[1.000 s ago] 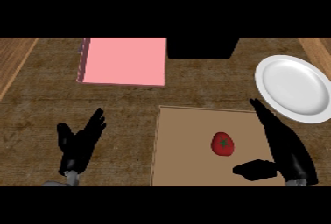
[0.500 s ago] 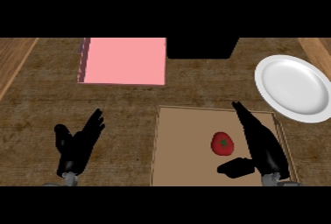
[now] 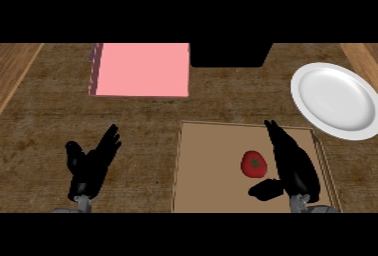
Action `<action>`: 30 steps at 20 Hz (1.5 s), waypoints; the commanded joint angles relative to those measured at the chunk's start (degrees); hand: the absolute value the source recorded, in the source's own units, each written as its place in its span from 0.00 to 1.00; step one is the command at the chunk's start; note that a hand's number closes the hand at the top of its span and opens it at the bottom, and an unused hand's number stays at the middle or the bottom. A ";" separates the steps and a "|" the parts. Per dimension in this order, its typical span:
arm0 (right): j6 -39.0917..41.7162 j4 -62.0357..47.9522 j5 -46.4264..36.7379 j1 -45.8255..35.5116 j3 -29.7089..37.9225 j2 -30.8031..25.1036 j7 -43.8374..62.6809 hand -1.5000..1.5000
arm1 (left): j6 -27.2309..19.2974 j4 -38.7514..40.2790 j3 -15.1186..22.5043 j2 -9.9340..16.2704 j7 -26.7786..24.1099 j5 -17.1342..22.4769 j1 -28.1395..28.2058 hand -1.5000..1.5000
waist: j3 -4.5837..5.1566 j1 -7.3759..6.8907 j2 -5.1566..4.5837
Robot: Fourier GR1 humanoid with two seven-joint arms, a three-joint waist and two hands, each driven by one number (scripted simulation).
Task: Pick the tomato from the tray and place it in the plate
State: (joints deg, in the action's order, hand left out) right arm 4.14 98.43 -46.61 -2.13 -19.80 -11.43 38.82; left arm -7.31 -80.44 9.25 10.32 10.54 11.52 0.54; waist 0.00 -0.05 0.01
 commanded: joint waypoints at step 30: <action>-17.25 -24.54 -18.11 -22.51 6.01 11.26 10.43 1.00 | 3.44 -0.95 -1.70 -4.66 2.65 -5.57 -2.01 0.50 | -0.04 -3.29 -0.99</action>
State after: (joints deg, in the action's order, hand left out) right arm -7.08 80.16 -62.29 -15.11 -16.14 -2.68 38.48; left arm -3.95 -82.12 6.70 6.21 12.73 6.53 0.32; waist -0.02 -1.56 -0.37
